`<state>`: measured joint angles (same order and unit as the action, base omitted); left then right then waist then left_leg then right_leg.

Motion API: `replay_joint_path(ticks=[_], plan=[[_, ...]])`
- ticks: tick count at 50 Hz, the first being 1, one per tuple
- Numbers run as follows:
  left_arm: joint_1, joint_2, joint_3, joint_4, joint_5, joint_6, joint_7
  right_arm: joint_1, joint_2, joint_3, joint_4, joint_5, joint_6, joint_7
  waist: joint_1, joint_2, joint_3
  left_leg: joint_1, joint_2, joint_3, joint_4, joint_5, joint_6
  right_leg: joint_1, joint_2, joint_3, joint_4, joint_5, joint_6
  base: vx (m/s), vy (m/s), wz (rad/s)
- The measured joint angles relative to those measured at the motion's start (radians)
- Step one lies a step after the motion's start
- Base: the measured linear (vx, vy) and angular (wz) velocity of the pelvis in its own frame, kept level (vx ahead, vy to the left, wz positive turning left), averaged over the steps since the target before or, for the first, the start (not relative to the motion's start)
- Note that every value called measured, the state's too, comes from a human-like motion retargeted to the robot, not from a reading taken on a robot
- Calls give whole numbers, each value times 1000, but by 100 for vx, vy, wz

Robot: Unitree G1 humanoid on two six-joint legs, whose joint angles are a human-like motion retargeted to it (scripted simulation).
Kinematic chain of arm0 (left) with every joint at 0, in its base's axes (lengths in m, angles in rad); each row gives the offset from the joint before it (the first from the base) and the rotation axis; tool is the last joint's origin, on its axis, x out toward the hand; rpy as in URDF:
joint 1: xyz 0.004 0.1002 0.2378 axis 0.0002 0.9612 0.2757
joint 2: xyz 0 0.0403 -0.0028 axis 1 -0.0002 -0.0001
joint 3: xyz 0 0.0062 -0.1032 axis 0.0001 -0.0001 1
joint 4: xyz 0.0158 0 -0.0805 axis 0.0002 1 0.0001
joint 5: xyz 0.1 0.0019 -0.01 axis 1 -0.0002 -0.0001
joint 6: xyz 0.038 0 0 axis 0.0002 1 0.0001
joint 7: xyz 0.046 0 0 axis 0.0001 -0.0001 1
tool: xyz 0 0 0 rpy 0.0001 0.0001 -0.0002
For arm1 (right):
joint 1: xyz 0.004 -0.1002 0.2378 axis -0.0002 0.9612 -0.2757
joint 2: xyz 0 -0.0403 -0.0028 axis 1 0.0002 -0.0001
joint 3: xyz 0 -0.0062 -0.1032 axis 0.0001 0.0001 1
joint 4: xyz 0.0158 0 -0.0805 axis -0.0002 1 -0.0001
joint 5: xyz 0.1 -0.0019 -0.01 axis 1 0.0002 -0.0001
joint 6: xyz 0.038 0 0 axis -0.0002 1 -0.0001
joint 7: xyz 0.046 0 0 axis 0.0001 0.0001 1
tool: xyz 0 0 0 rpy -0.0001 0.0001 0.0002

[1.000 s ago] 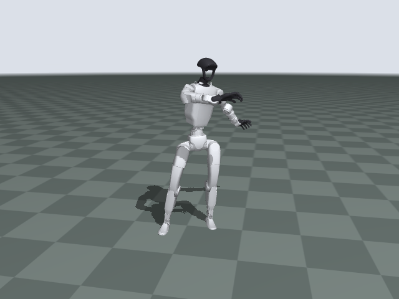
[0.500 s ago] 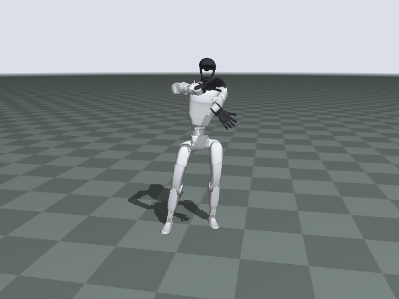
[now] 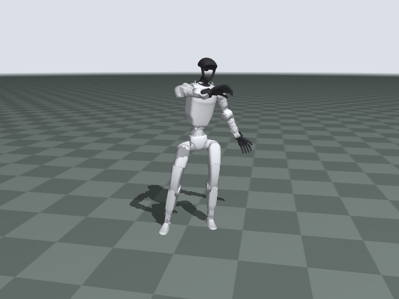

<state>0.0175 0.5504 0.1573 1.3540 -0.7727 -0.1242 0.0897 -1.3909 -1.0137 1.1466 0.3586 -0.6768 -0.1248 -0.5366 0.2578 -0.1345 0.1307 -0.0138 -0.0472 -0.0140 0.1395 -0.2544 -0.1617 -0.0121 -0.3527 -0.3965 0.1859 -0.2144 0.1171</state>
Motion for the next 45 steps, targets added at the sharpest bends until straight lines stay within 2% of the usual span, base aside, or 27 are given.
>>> replay_joint_path(ticks=[5,9,15,20,23,25,29,32,33,35,37,41,43,45], plan=[[180,238,346,14,-37,15,-65,46,-85,-11,9,-9,-1,18,106,21,9,-3,-4,-21,-10,10,-8,7,-5,-27,3,-2,1,1,1,28],[264,405,506,11,26,22,-36,82,-139,-22,10,-17,6,14,171,37,6,-7,-10,-41,-21,20,-8,13,-13,-50,7,-1,-1,0,2,33],[288,595,597,71,134,20,-7,101,-167,-33,20,-31,9,9,212,52,2,-7,-16,-65,-39,36,-11,19,-21,-76,15,0,-10,-1,1,23],[226,617,568,141,159,30,51,78,-131,-47,24,-36,22,-14,196,59,10,-3,-17,-62,-46,41,-11,15,-24,-70,20,0,-15,0,0,0],[173,529,492,113,158,13,171,52,-83,-57,25,-48,31,-33,165,60,19,0,-18,-48,-45,39,-7,8,-25,-52,22,1,-16,-4,0,-24],[130,436,422,84,161,-17,307,28,-42,-56,26,-60,33,-47,135,59,26,1,-19,-36,-41,36,-2,2,-26,-37,22,2,-17,-5,0,-32],[-8,193,259,105,203,-63,632,-37,58,-25,20,-87,29,-75,41,58,36,3,-20,-14,-32,30,6,-8,-26,-8,22,4,-19,-6,1,-32],[-173,-9,139,182,176,-60,790,-87,140,11,17,-96,32,-90,-48,55,35,4,-20,-3,-26,27,11,-13,-25,9,20,6,-22,-7,1,-25],[-241,-78,103,203,139,-63,823,-102,165,22,18,-97,37,-93,-77,54,34,4,-20,0,-25,27,13,-15,-25,13,20,7,-23,-7,2,-21],[-385,-216,40,210,46,-98,870,-124,211,38,19,-97,56,-102,-134,65,27,10,3,-10,-28,23,-51,-17,-4,17,23,4,-22,-7,2,-20],[-546,-353,-28,160,-63,-144,921,-150,246,63,23,-94,62,-104,-179,43,25,5,-20,11,-25,29,17,-21,-22,29,14,12,-21,-7,1,-24],[-865,-572,-115,-13,-153,-239,971,-190,271,93,15,-90,73,-120,-239,23,12,5,-23,30,-29,33,30,-32,-23,49,4,21,-9,-6,1,-30],[-1021,-643,-126,-74,-160,-269,987,-206,263,102,3,-85,78,-132,-257,26,4,6,-9,33,-23,26,-3,-35,-10,57,-3,24,1,-3,1,-37],[-1178,-683,-117,-96,-184,-282,1022,-226,252,114,-4,-81,79,-144,-265,11,0,3,-20,57,-23,30,34,-41,-17,72,-17,34,10,-3,-1,-43]])
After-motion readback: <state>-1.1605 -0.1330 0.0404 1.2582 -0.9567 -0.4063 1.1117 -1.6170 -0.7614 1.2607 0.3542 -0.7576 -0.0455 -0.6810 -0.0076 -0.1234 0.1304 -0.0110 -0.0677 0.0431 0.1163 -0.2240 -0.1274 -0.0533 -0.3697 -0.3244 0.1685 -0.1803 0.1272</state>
